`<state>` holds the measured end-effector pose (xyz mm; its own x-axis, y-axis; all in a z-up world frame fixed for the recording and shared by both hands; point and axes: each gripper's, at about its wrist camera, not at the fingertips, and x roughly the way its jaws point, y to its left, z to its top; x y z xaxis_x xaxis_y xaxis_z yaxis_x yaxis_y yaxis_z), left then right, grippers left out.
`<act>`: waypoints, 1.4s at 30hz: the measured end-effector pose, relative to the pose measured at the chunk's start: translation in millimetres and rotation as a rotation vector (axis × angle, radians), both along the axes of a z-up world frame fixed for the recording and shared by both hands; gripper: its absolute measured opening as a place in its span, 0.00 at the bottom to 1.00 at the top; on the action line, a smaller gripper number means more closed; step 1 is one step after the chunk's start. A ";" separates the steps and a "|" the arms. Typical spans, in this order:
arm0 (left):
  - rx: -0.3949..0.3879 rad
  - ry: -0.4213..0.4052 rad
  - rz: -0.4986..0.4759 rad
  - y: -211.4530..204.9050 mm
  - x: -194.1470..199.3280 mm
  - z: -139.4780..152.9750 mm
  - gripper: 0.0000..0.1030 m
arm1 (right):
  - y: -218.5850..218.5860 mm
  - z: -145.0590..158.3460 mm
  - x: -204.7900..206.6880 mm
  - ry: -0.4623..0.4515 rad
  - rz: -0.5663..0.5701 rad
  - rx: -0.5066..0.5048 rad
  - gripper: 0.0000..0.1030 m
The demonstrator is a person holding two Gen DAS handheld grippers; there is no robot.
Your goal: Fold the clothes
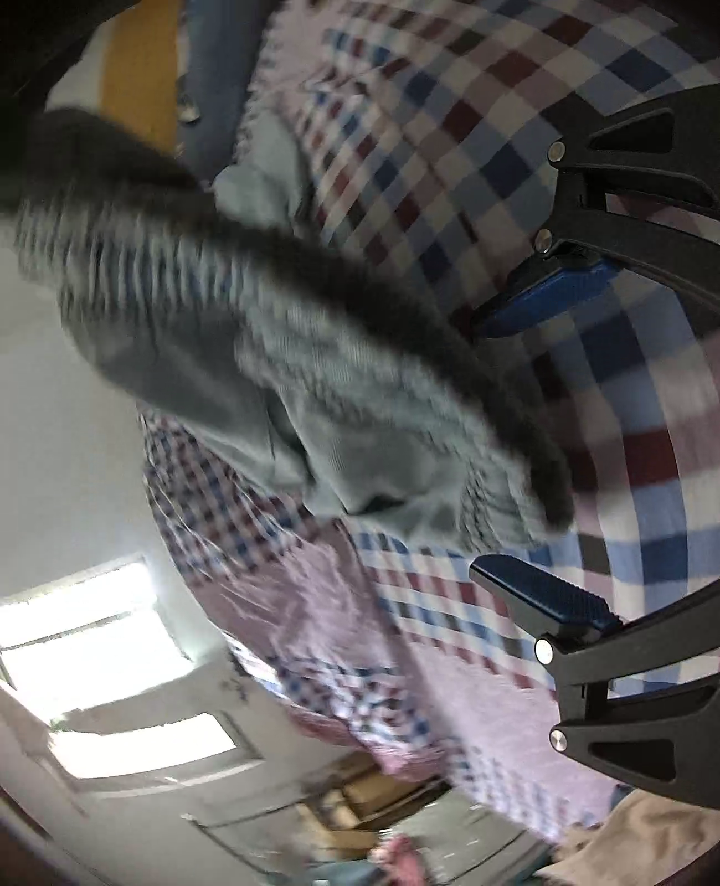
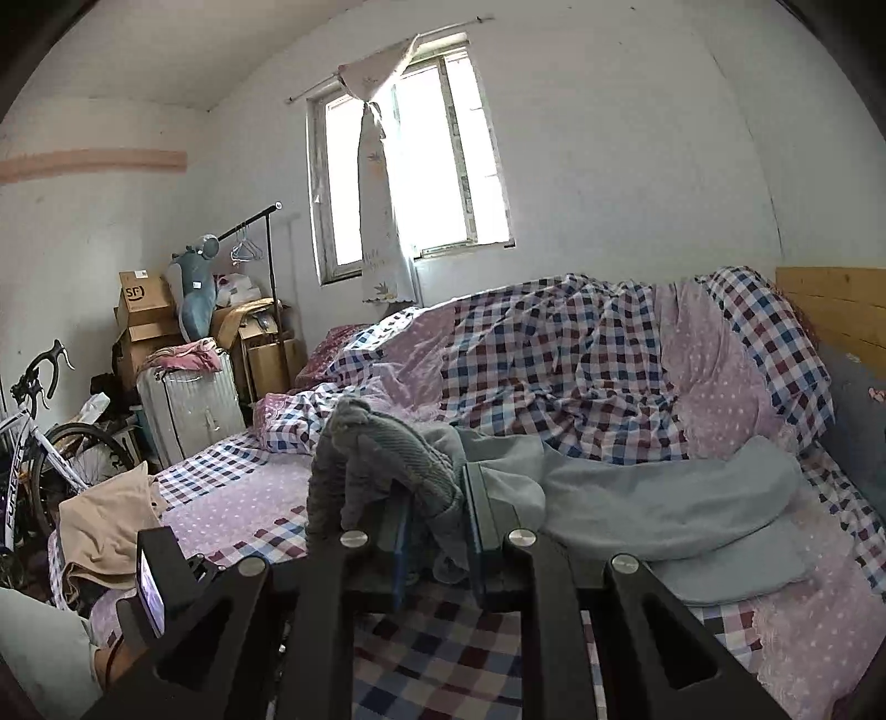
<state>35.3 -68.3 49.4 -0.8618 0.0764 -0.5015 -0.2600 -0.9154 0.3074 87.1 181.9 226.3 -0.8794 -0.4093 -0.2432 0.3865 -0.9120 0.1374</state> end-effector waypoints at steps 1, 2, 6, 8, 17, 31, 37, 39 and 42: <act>-0.007 -0.001 0.000 5.4 -1.7 -0.8 0.82 | 2.1 -0.6 -0.5 -0.005 0.005 -0.006 0.17; -0.009 -0.004 0.004 9.2 -4.1 -1.4 0.82 | 2.5 -1.4 -0.5 -0.007 0.010 -0.008 0.17; -0.033 0.014 0.047 23.4 -4.3 -1.1 0.82 | 2.5 -3.2 0.2 -0.015 0.029 -0.007 0.17; -0.051 0.024 0.057 27.6 -5.4 -1.5 0.82 | 2.4 -4.0 1.0 -0.019 0.036 -0.009 0.17; -0.170 0.047 0.092 39.1 -12.3 -8.5 0.63 | -5.8 -5.5 4.5 -0.026 0.063 -0.007 0.17; 0.093 -0.002 0.024 27.9 6.6 35.7 0.13 | 24.5 6.5 21.3 0.014 -0.032 -0.052 0.17; 0.242 0.006 -0.115 35.5 70.9 79.2 0.12 | 44.3 36.8 55.6 0.102 -0.100 -0.053 0.17; 0.271 0.021 -0.154 37.9 95.6 91.1 0.12 | 48.1 48.1 72.8 0.129 -0.120 -0.050 0.17; 0.348 0.034 -0.217 31.8 138.6 107.9 0.12 | 54.7 66.5 105.9 0.177 -0.154 -0.052 0.16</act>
